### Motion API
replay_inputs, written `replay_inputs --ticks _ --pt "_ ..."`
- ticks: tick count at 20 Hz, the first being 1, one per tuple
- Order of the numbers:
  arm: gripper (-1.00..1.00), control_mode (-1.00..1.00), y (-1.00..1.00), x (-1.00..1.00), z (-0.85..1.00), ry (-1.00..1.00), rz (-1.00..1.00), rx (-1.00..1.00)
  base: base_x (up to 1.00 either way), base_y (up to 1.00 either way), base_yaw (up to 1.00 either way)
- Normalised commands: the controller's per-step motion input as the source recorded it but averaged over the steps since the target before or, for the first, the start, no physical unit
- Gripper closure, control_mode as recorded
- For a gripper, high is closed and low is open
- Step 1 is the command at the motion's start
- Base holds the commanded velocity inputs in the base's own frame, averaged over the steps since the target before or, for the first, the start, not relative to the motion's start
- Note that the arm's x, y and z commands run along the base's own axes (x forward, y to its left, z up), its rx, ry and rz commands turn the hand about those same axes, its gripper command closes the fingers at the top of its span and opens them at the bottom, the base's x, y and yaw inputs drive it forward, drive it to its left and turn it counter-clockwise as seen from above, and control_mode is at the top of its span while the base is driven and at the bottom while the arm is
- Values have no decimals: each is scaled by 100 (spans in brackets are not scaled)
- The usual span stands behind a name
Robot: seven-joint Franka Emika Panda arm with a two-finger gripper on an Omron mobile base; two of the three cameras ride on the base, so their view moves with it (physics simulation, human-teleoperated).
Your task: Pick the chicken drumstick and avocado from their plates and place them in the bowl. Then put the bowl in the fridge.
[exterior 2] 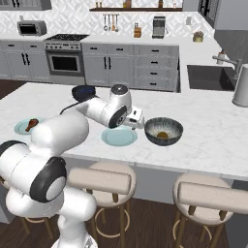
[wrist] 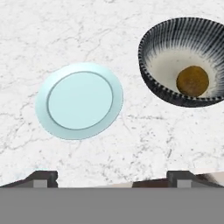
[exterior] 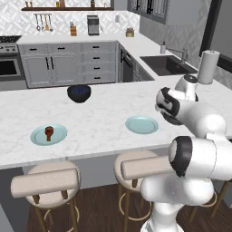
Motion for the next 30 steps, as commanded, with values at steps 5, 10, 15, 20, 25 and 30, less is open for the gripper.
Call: replay_inputs --ticks 5,10,15,20,25,30 --pt "-100 -100 100 -45 33 5 0 0 0 0 0" --pt "-100 -100 100 -19 19 9 0 0 0 0 0" --pt "-100 -100 100 -1 5 8 0 0 0 0 0" --pt "-100 -100 100 0 0 5 6 0 0 0 0" --pt "-100 -100 96 1 0 6 11 0 0 0 0" --pt "-100 -100 66 14 0 11 12 10 0 0 0"
